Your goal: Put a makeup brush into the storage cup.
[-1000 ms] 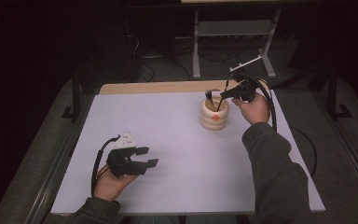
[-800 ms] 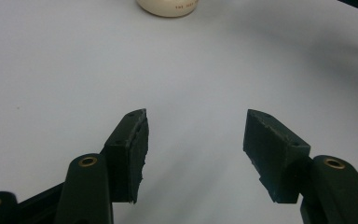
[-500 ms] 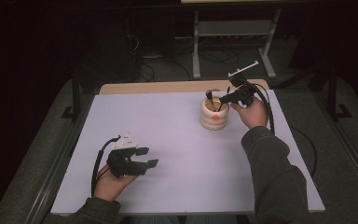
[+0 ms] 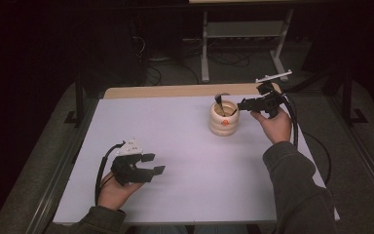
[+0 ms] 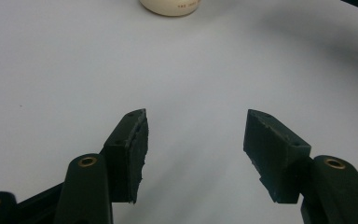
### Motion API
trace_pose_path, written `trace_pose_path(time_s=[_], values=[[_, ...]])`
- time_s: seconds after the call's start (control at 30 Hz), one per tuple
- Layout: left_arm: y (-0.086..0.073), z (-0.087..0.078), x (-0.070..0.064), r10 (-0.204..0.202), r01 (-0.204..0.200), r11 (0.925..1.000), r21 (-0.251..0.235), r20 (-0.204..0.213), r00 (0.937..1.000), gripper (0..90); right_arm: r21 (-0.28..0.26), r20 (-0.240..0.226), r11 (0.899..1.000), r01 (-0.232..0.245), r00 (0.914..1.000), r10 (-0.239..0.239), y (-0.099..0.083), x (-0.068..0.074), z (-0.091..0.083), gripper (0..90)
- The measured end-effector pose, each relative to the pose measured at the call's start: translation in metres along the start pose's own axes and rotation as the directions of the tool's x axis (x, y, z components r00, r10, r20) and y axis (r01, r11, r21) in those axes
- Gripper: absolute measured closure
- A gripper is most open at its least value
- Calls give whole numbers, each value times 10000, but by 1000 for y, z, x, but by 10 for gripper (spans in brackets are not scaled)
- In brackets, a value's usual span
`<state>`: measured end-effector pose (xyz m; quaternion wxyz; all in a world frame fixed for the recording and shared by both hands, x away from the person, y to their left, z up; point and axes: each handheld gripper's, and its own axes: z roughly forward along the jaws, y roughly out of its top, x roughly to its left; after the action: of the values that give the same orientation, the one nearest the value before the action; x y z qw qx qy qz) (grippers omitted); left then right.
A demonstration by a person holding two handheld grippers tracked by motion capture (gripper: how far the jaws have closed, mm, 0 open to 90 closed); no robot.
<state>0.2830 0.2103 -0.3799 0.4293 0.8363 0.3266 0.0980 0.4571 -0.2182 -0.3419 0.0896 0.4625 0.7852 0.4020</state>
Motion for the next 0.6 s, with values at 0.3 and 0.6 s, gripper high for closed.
trace_pose_path(time_s=[0.3,0.6], values=[[0,-6,5,-189,188,9997,-164,-112,9998,381,-571,-275,9983,130,9995,-146,-17,7,-11,453],[-1,-9,9,-324,315,9989,-344,-258,9991,364,-911,-359,9956,215,9990,-248,-36,15,-19,377]])
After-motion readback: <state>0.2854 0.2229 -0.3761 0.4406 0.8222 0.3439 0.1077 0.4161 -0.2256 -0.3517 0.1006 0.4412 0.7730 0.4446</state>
